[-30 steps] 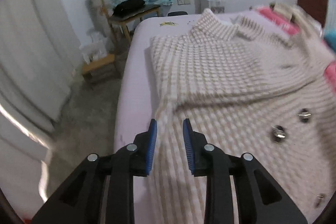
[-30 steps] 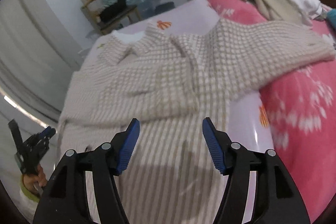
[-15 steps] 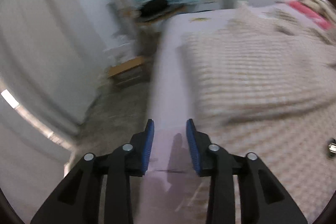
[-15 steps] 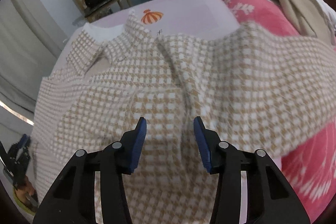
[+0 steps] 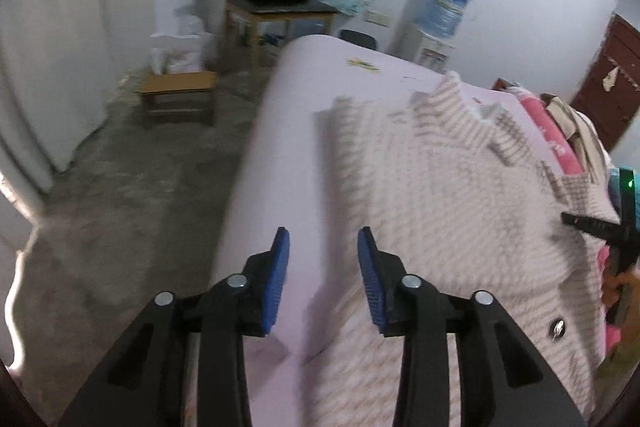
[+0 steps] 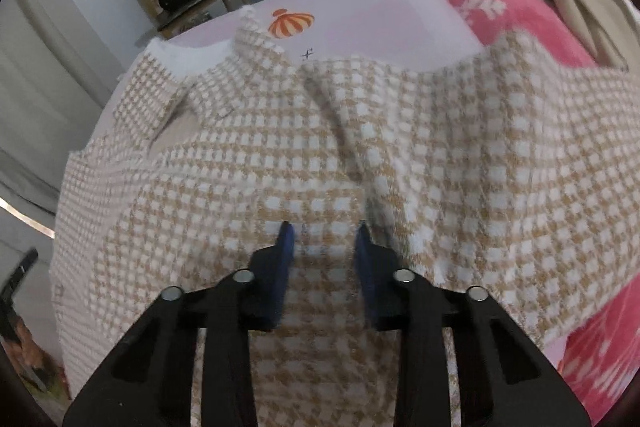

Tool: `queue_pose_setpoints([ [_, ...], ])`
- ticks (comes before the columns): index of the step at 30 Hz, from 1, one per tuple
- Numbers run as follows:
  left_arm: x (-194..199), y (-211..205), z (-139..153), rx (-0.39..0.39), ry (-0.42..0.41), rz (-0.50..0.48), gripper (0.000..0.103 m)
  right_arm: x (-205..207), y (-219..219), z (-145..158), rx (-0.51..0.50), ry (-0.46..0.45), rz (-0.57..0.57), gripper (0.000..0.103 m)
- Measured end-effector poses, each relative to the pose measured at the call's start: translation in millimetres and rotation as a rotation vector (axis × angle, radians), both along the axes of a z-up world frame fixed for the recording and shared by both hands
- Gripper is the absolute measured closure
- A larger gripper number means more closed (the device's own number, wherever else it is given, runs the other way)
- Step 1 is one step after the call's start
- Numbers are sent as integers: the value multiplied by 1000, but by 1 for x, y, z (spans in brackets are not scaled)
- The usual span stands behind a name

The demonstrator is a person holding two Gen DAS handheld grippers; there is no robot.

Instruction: Fold large clothes

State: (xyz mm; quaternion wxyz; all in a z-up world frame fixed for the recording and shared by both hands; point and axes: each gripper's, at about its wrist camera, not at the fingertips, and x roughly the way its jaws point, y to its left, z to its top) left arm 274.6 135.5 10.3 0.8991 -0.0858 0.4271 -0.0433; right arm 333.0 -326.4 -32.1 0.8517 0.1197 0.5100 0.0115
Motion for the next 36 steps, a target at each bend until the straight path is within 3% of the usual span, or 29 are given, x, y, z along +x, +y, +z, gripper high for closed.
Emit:
queue_pose_setpoints([
  [1,14,-10,-3,6,9,-10,64,0,3,2,-13,-7,14,90],
  [7,87,-39,-37,130,94,27,63,1,9,12,-57,-59,33,93],
  [11,94,-43,-35,186,71,52,74,7,10,23,-84,-119,43,93],
  [14,91,-42,-38,198,66,74,75,11,9,23,-78,-129,44,93],
  [17,85,-39,-39,179,61,84,75,16,3,4,-73,-81,42,92],
  [19,82,-36,-37,173,49,79,74,19,-2,-7,-57,-68,34,87],
  [22,74,-33,-25,165,23,82,73,17,-14,0,-2,-66,7,78],
  [24,65,-36,-11,166,-32,65,73,9,-13,14,-33,-104,8,75],
  [26,55,-47,5,149,-86,3,73,3,-4,26,-49,-150,41,63],
  [27,54,-52,8,139,-89,-24,73,2,2,30,-45,-168,65,62],
  [30,63,-76,1,96,-29,-120,72,7,29,29,-37,-183,159,54],
  [34,84,-84,-31,100,70,-101,67,26,60,-1,-54,-116,216,45],
  [36,84,-80,-36,94,48,-98,67,26,69,-3,-127,-137,228,45],
])
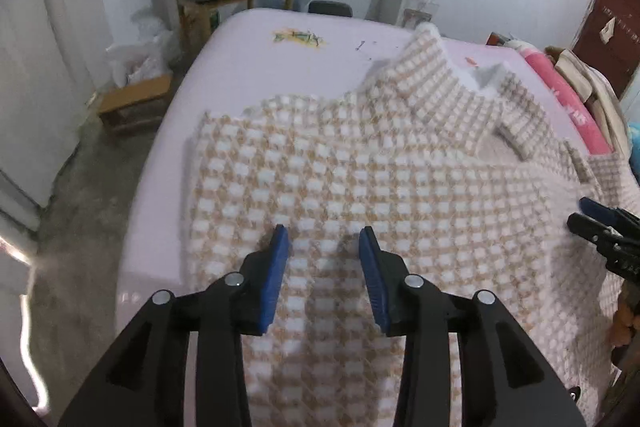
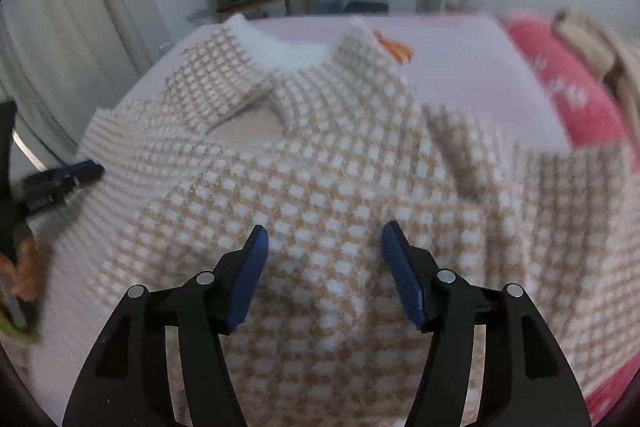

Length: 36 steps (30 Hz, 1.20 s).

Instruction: Fold large clothes

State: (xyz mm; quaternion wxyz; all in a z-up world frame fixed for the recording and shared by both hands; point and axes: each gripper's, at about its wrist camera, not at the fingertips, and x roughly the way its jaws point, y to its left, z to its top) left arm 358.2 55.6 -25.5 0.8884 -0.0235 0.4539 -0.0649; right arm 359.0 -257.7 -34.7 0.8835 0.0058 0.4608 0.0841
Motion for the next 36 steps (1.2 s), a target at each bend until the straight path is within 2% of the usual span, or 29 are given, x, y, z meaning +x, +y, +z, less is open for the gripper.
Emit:
queue_pose_setpoints([
  [2,-3,-2,5,28,16,-7,67,-3,5,5,-57,20,-20,45],
  [4,-16,-7,18,37,-19,-27,65,-16,6,17,-33,4,-8,45],
  [7,-35,-15,26,62,-58,-67,50,-33,9,20,-35,-13,8,36],
  [8,-39,-19,19,81,-31,-78,46,-39,11,10,-48,9,14,36],
  [10,-38,-24,1,137,38,-71,45,-39,13,-6,-81,39,1,36],
  [13,-50,-30,11,162,-6,-62,45,-46,12,9,-81,31,-24,36],
  [14,-56,-34,19,156,-32,-78,43,-52,11,16,-62,7,-20,34],
  [15,-59,-37,22,152,-48,-85,37,-56,10,20,-40,-8,-16,34],
  [16,-64,-41,25,145,-57,-93,34,-57,10,19,-33,0,-22,34],
  [18,-62,-47,18,150,-27,-93,30,-55,10,4,-52,61,-31,34],
  [19,-58,-50,8,173,15,-81,28,-60,7,1,-58,66,-32,34],
  [21,-50,-51,-6,179,49,-69,22,-67,4,7,-57,61,-40,34],
  [22,-52,-48,-6,169,26,-50,21,-72,-1,16,-36,56,-55,34],
  [24,-54,-46,-6,165,34,-46,20,-88,-24,35,14,23,-72,34],
  [27,-56,-45,-6,175,32,-46,19,-103,-66,57,32,-14,-159,33],
  [31,-55,-45,-7,172,32,-36,18,-115,-154,70,72,9,-378,33],
  [36,-55,-45,-7,167,29,-32,16,-125,-265,77,179,7,-642,33],
])
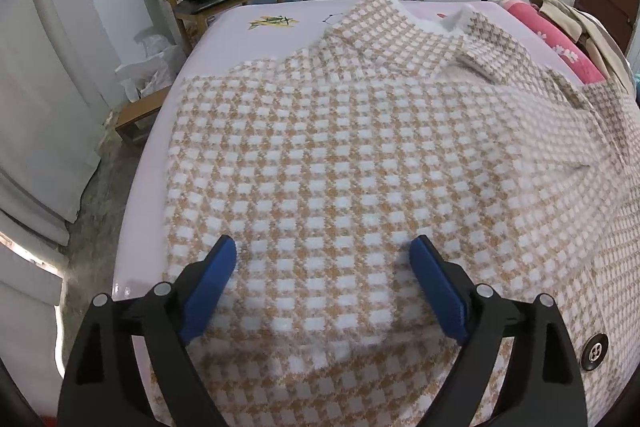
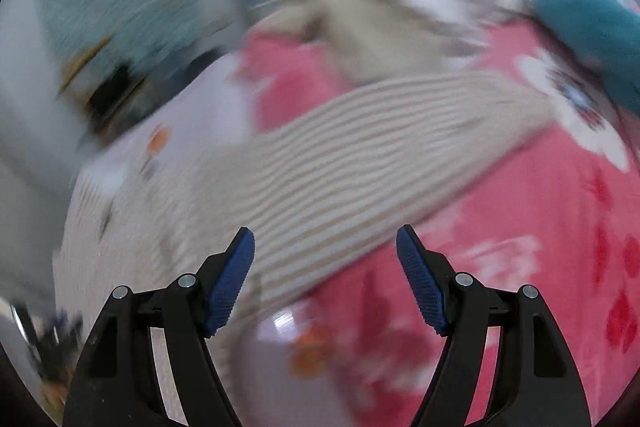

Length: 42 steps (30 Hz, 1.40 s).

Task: Fold large clothes
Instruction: 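Grasp the coat sleeve with the right gripper and lift it across the body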

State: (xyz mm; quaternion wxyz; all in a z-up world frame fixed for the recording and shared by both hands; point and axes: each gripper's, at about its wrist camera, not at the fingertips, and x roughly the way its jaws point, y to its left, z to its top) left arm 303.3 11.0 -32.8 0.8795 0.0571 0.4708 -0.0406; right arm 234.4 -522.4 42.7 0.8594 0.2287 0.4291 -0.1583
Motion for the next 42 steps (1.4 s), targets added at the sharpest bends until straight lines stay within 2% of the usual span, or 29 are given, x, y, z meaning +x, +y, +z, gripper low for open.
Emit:
queue_pose_setpoints([
  [5,0,0,0,-2,3,1,16,-11,-95,-11,124,-21,-234,33],
  [10,1,0,-1,-2,2,1,15,-5,-146,-39,220,6,-377,38],
  [14,2,1,-1,0,6,-2,13,6,-163,-64,290,3,-430,46],
  [18,4,1,-2,8,14,0,11,12,-169,-71,291,-18,-448,50],
  [22,5,2,-2,10,14,6,10,14,-162,-63,247,-39,-421,70],
  [26,4,2,-2,6,14,7,10,10,-151,-41,199,-72,-400,84],
  [32,4,1,-2,2,6,12,9,-7,-117,24,64,-155,-342,88],
  [35,4,3,-1,-5,6,10,9,-1,-98,61,-22,-193,-282,91],
  [38,2,5,3,-27,-4,5,9,1,-66,102,-97,-235,-213,92],
  [42,-8,15,15,-64,-41,15,11,10,-19,142,-193,-281,-120,92],
])
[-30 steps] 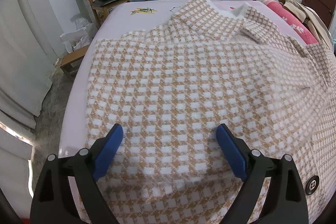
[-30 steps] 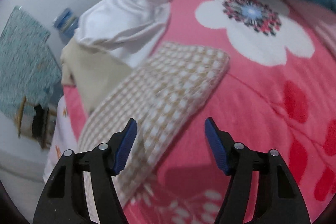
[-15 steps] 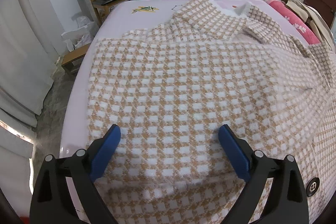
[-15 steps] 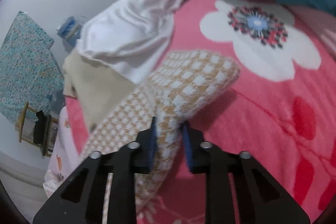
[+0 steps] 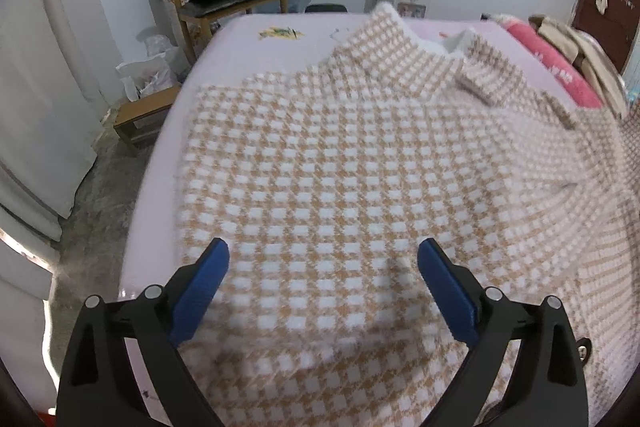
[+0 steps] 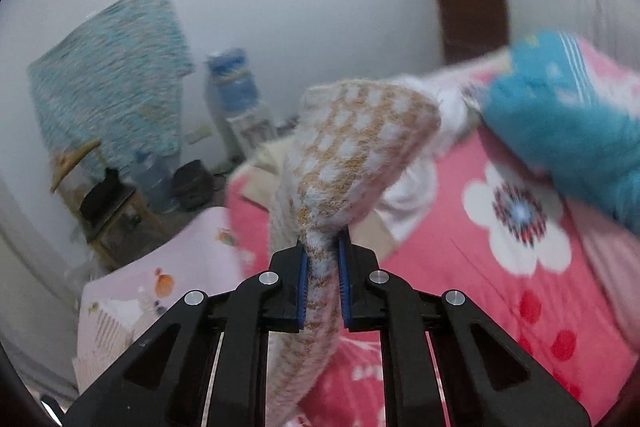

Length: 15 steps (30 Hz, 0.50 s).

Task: Fold large clothes
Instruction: 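Grasp the coat sleeve with the right gripper and lift it across the body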

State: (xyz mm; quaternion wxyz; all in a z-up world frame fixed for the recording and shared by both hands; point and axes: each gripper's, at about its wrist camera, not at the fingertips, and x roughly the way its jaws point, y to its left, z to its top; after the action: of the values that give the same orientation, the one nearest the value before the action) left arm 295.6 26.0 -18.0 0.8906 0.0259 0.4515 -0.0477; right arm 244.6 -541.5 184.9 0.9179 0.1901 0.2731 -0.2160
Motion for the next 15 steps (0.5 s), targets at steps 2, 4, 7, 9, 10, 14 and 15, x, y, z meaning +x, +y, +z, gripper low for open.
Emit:
queue_pose_setpoints([
  [2,-7,9,6,-29,-15,9,15,6,35,21,-65,-15,61,92],
  [4,-15,20,12,-60,-28,16,22,12,74,40,-127,-34,130,93],
  [7,-28,37,20,-110,-35,16,35,20,141,62,-205,-70,251,93],
  [9,-35,46,24,-137,-40,16,44,24,181,71,-235,-93,322,93],
  [10,-40,51,26,-154,-42,16,46,27,206,74,-244,-106,369,93],
  [14,-57,69,28,-200,-38,21,53,37,299,62,-254,-123,559,90],
  [15,-60,73,28,-211,-34,22,54,39,316,56,-251,-114,597,88],
])
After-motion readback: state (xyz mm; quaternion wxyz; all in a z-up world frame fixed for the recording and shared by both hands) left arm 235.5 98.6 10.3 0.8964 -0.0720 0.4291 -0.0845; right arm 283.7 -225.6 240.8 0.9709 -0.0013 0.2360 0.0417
